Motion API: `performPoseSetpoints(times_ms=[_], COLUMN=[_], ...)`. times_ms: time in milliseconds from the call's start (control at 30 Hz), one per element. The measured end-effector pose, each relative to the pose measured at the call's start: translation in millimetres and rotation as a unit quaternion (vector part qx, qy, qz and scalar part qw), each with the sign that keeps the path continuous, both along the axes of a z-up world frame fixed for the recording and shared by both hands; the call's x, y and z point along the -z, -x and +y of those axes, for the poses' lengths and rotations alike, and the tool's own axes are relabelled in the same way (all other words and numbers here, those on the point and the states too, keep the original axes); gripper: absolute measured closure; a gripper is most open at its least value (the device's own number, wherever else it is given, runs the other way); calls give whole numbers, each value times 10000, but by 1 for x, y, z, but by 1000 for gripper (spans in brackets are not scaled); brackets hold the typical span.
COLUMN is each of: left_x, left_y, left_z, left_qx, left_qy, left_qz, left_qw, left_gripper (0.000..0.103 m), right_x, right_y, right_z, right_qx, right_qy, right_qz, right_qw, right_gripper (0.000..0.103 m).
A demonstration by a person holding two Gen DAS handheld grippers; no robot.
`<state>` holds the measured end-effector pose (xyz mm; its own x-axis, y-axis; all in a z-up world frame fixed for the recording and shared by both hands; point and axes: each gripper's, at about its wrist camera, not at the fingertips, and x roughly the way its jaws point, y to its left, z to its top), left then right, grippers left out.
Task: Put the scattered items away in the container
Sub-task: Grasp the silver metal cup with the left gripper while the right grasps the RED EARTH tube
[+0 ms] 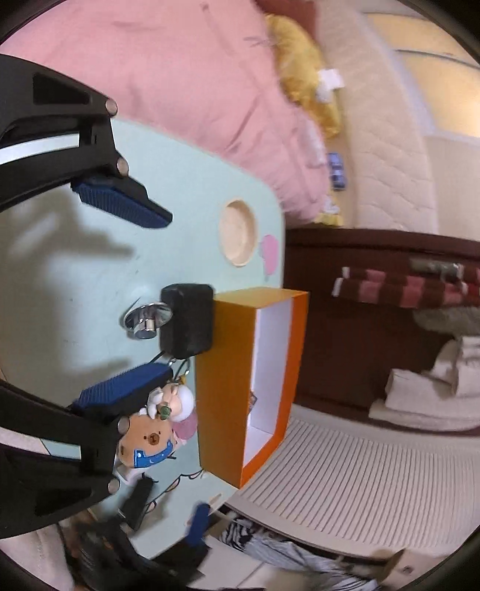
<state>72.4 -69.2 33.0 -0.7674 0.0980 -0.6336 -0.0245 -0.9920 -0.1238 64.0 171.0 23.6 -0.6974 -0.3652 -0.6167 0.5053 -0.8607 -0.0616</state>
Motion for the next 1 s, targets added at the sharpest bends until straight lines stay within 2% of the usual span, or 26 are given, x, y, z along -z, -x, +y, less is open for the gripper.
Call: performPoseSetpoints(times_ms=[67, 100, 167, 300, 367, 400, 467, 567, 633, 700, 733, 767, 1000], left_x=[5, 7, 11, 18, 21, 23, 28, 28, 30, 31, 30, 30, 14], left_y=[6, 10, 16, 29, 36, 39, 41, 37, 34, 29, 27, 26, 12], left_z=[2, 4, 9, 16, 20, 21, 24, 20, 17, 19, 20, 22, 31], left_qx=[38, 58, 92, 153, 183, 196, 174, 279, 267, 312, 335, 366, 539], left_qy=[9, 75, 122, 98, 85, 84, 174, -26, -129, -60, -47, -43, -187], left_qz=[-122, -170, -263, -443, -533, -585, -596, -613, -595, -564, -552, -543, -240], left_qw=[9999, 9998, 9995, 9989, 9984, 9981, 9979, 9977, 9978, 9979, 9979, 9978, 9981], left_gripper=[55, 56, 56, 56, 56, 57, 75, 75, 75, 75, 75, 75, 75], right_x=[9, 14, 17, 18, 19, 20, 23, 30, 30, 30, 31, 31, 26], right_y=[2, 3, 3, 7, 9, 9, 11, 13, 15, 18, 20, 21, 19], right_z=[-8, -11, -12, -9, -10, -10, -12, -14, -9, -3, 0, 2, 9], right_qx=[-127, -189, -255, -284, -319, -341, -381, -417, -338, -240, -223, -204, -203], right_qy=[-262, -377, -412, -338, -296, -302, -342, -427, -353, -288, -239, -207, 34], right_qz=[-184, -275, -368, -443, -516, -573, -698, -927, -983, -1042, -1073, -1087, -1000], right_qw=[9994, 9987, 9981, 9980, 9977, 9973, 9962, 9939, 9940, 9938, 9937, 9937, 9948], right_gripper=[17, 30, 34, 34, 38, 44, 46, 47, 59, 65, 76, 82, 82])
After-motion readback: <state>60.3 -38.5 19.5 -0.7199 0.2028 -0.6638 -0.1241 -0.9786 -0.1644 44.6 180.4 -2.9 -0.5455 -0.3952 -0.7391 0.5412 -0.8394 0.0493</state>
